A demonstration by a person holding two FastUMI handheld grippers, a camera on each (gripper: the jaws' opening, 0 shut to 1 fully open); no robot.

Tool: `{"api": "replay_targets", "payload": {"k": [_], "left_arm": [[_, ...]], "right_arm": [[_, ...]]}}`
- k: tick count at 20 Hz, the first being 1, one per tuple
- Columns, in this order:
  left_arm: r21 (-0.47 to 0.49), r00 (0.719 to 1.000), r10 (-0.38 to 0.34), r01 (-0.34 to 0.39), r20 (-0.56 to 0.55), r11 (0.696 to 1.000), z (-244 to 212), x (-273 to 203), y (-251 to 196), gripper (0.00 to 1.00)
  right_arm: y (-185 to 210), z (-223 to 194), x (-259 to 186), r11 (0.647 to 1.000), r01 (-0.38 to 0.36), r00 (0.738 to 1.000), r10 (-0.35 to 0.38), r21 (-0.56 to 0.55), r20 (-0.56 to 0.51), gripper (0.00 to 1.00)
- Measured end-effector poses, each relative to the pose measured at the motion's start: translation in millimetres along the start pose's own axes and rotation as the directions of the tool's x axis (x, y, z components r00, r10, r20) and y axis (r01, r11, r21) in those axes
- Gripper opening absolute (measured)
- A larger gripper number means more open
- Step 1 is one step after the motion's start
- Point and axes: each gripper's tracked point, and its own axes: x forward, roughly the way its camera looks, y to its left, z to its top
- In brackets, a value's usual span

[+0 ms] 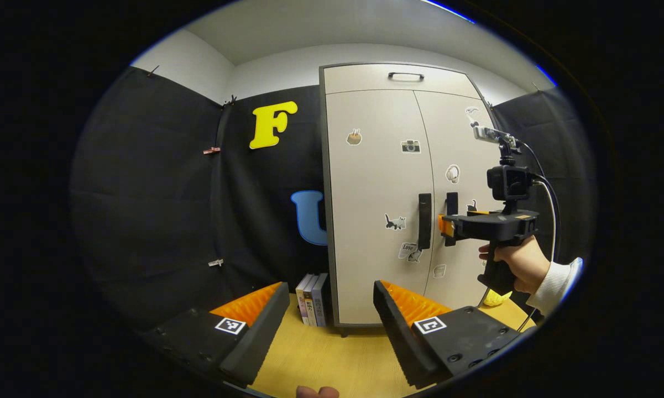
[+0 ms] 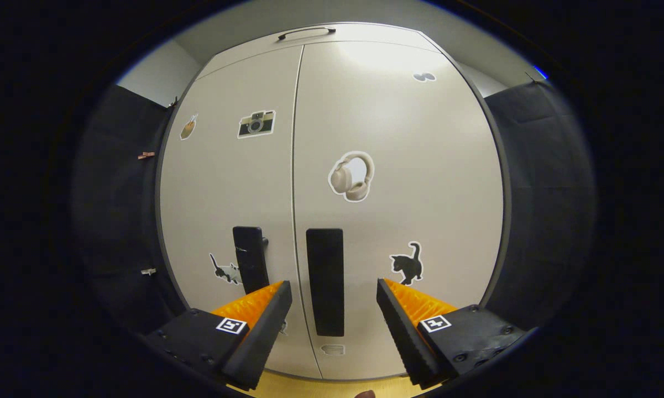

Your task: Open the right door of the double-door shoe cabinet with the right hand, and open the left door with the left hand.

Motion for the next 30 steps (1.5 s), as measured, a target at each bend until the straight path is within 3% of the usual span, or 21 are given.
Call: {"api": "replay_targets", "payload": {"k": [5,6,8,10,11,12,15,17,23,24,30], "left_arm": [[-0.008,1.000,-0.002,0.001,-0.019,1.000,-8,7,4,0.95],[-0.011,1.000,-0.002,0.002,-0.018,1.000,-8,8,4,0.95],[-0.015,1.000,-0.005,0.004,-0.014,1.000,-7,9,4,0.95],[-0.016,1.000,-0.008,0.008,-0.010,1.000,-6,11,4,0.95],[-0.014,1.000,-0.007,0.007,-0.011,1.000,-6,11,4,0.95],[-0.011,1.000,-0.006,0.006,-0.012,1.000,-7,11,4,0.95],[-0.012,1.000,-0.005,0.005,-0.009,1.000,-6,8,4,0.95],[-0.016,1.000,-0.002,0.001,-0.009,1.000,-5,6,6,0.95],[-0.024,1.000,0.013,-0.014,-0.021,1.000,-12,-10,9,0.95],[-0.026,1.000,0.018,-0.019,-0.023,0.999,-13,-14,10,0.95],[-0.029,0.998,0.055,-0.056,-0.026,0.998,-15,-38,18,0.95]], "right_arm": [[1,-5,16,0.999,0.007,1.000,-0.007,0.052,-0.013,0.89],[2,-6,19,0.998,0.015,1.000,-0.014,0.062,-0.018,0.78],[0,-7,20,0.997,0.045,0.999,-0.043,0.058,-0.023,0.67],[2,-12,21,0.998,0.063,0.997,-0.062,0.022,-0.045,0.58],[6,-11,22,0.998,0.059,0.997,-0.060,-0.007,-0.047,0.59],[5,-12,23,0.996,0.076,0.996,-0.078,-0.039,-0.035,0.39],[6,-14,22,0.993,0.098,0.994,-0.100,-0.068,-0.038,0.37],[6,-14,23,0.995,0.080,0.995,-0.083,-0.057,-0.054,0.24],[4,-14,23,0.995,0.088,0.995,-0.090,-0.037,-0.047,0.23],[5,-14,23,0.996,0.078,0.996,-0.080,-0.035,-0.049,0.15],[3,-11,10,0.999,0.050,0.998,-0.050,-0.012,-0.045,0.09]]}}
